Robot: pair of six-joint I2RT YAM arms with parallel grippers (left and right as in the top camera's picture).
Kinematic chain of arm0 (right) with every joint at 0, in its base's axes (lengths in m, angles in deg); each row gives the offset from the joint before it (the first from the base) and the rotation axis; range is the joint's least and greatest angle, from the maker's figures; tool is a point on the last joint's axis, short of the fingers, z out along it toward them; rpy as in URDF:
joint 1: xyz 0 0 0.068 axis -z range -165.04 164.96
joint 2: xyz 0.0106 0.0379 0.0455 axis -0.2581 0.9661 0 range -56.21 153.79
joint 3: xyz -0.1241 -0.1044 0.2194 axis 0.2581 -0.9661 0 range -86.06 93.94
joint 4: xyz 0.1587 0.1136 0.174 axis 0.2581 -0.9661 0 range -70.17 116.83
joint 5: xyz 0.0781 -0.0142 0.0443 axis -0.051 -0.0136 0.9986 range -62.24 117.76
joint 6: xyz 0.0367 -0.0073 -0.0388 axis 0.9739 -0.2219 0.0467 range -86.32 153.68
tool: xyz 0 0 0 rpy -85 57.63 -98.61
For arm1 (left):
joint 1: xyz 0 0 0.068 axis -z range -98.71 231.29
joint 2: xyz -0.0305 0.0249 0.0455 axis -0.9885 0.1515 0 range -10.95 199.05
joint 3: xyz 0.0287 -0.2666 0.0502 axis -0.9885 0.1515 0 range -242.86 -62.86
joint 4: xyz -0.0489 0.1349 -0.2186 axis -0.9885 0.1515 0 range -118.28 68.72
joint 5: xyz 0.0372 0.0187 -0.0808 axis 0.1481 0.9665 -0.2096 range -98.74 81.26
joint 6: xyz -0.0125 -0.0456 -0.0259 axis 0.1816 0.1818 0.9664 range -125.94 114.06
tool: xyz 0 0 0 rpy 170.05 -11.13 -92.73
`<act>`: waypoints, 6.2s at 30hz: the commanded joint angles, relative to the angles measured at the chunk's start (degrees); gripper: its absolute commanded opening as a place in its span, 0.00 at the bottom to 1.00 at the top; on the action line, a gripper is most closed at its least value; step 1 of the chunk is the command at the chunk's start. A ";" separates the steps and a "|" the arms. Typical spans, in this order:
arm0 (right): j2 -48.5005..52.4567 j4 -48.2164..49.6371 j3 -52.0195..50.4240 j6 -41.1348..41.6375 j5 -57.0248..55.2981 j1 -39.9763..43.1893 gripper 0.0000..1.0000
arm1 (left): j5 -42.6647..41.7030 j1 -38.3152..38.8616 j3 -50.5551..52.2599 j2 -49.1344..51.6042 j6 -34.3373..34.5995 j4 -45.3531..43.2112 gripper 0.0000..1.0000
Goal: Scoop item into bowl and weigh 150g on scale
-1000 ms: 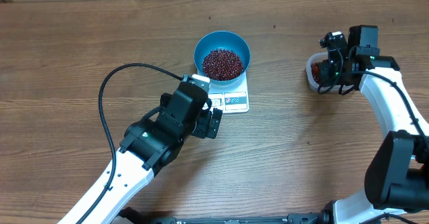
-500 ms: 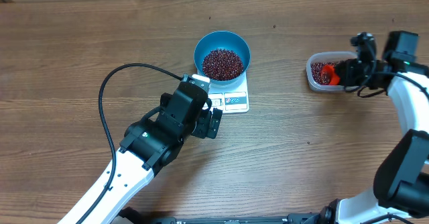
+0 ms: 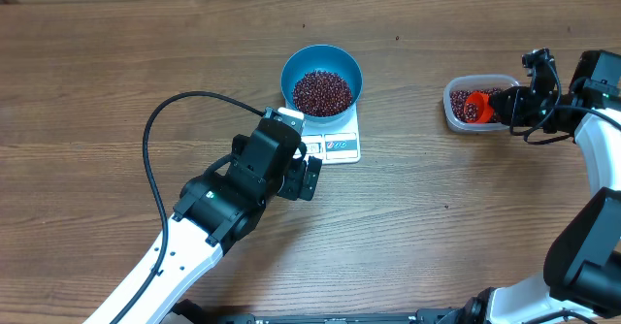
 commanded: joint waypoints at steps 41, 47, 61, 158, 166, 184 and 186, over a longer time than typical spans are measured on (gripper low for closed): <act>-7.39 18.01 0.20 20.39 21.33 -18.82 0.04 | 0.79 0.20 0.15 -0.02 0.76 -0.20 0.99; -7.19 22.84 0.20 24.35 15.50 -24.20 0.04 | 0.79 0.20 0.15 -0.02 0.79 -0.20 1.00; -2.38 31.26 0.17 15.91 1.31 -36.44 0.04 | 0.79 0.20 0.15 -0.02 0.79 -0.20 1.00; 0.46 29.94 0.17 26.99 -1.84 -37.24 0.04 | 0.76 0.20 0.15 -0.02 0.76 -0.20 1.00; 0.46 30.25 0.17 20.96 -1.88 -37.24 0.04 | 0.79 0.20 0.15 -0.02 0.76 -0.20 1.00; 0.52 32.54 0.17 -1.95 -6.43 -37.35 0.04 | 0.76 0.20 0.15 -0.02 0.79 -0.20 1.00; 0.55 32.74 0.17 0.46 -5.88 -37.20 0.04 | 0.79 0.20 0.15 -0.02 0.76 -0.20 1.00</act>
